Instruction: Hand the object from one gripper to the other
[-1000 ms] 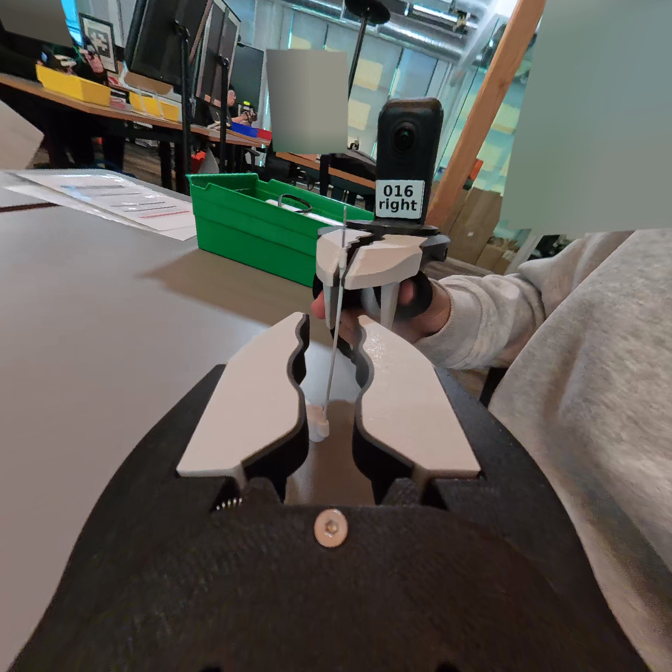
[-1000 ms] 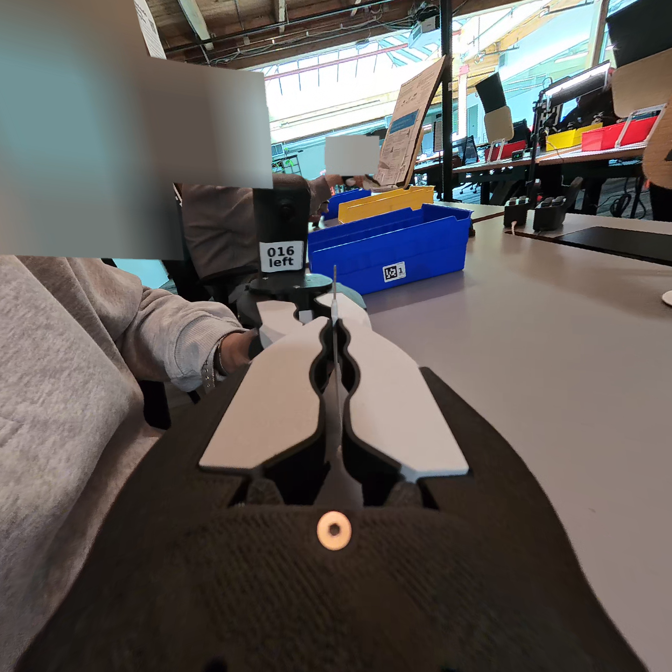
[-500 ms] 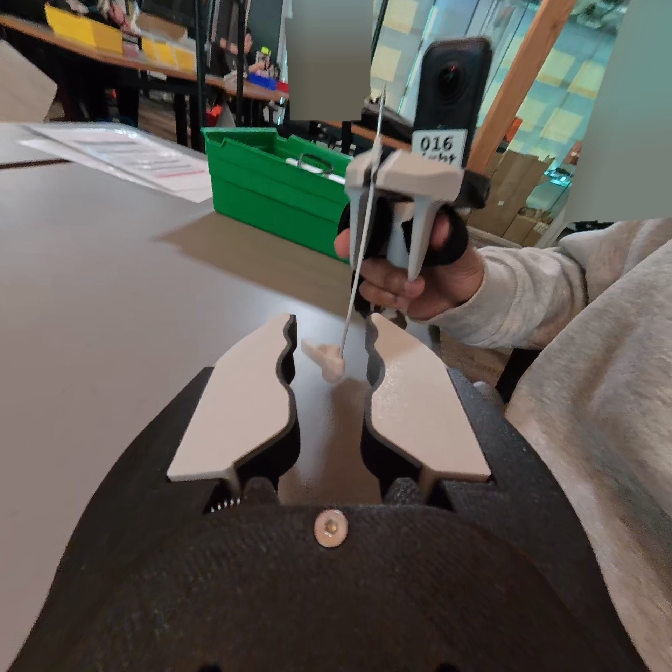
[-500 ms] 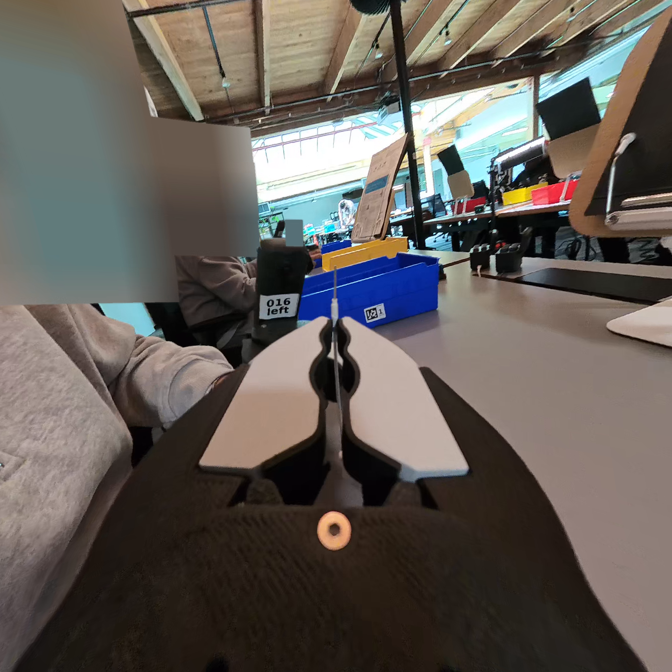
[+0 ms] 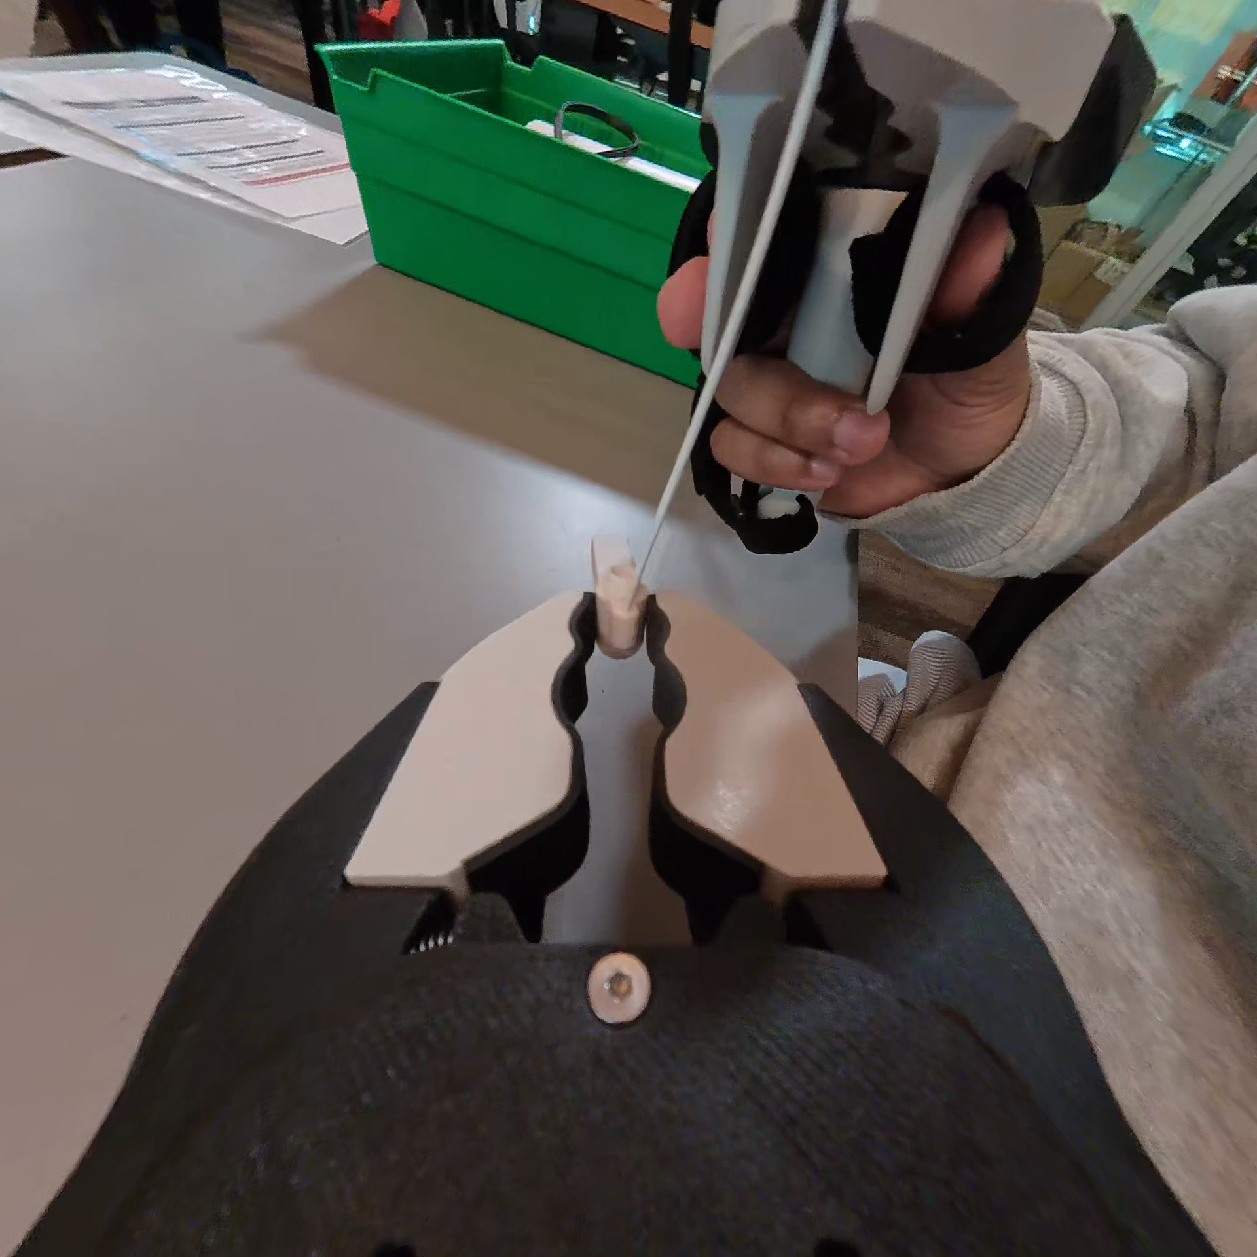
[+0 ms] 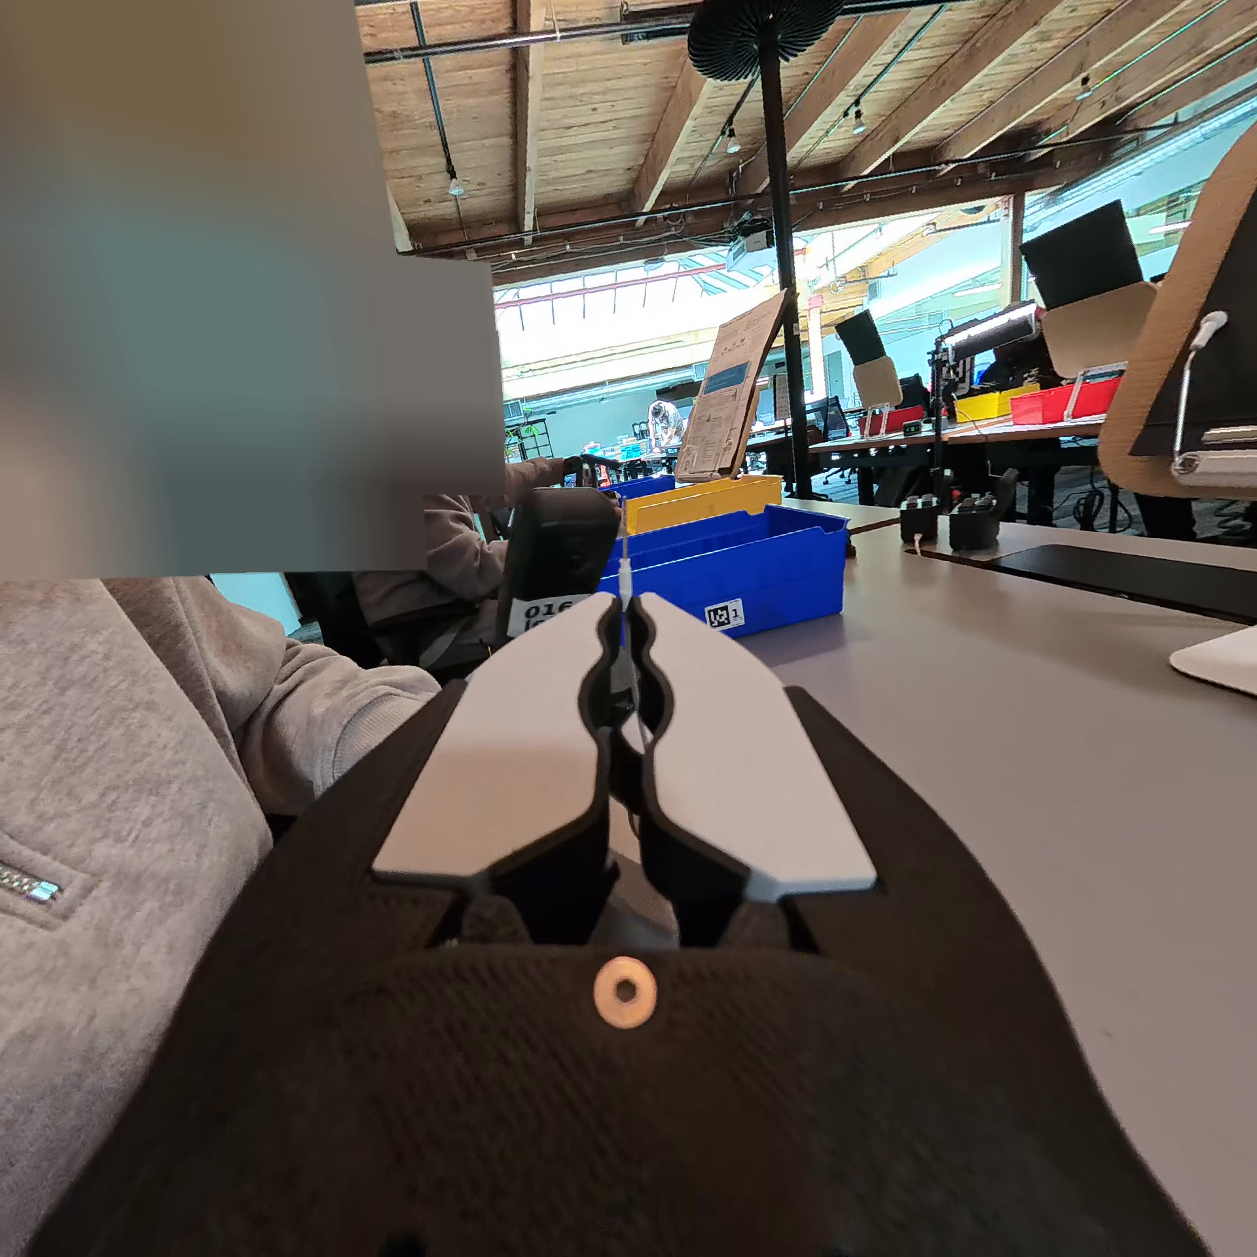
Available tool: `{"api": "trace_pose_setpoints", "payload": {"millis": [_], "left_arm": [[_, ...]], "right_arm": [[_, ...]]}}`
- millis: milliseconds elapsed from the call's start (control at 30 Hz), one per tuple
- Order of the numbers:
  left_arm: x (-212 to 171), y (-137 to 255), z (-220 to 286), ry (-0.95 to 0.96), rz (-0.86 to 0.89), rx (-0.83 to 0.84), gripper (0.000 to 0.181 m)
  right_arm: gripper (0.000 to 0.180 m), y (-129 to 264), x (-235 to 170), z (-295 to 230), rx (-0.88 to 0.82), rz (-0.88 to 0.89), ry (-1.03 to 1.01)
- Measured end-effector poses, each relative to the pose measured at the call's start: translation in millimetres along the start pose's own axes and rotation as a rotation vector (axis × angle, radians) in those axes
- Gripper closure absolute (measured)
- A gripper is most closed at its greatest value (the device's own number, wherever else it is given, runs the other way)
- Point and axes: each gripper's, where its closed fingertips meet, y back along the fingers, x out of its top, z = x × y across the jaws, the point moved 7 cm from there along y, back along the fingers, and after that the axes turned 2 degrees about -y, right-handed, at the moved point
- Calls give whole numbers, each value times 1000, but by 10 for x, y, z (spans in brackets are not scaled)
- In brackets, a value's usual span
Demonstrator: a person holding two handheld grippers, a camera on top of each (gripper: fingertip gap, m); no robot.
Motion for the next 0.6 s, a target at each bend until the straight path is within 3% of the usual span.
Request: {"api": "trace_pose_setpoints", "payload": {"millis": [133,267,400,500,600], "left_arm": [[-1,-8,20,-27,-7,-6,168],[36,47,-37,62,72,-46,168],[110,187,-156,210,224,-128,168],[136,284,-248,306,304,-188,168],[155,338,-270,330,332,-253,169]], "right_arm": [[175,-9,-4,21,8,1,-32],[137,1,2,124,-8,27,-77],[129,86,-7,254,-28,22,-61],[132,107,-93,305,-4,-92,50],[137,107,-205,276,14,-216,340]]}}
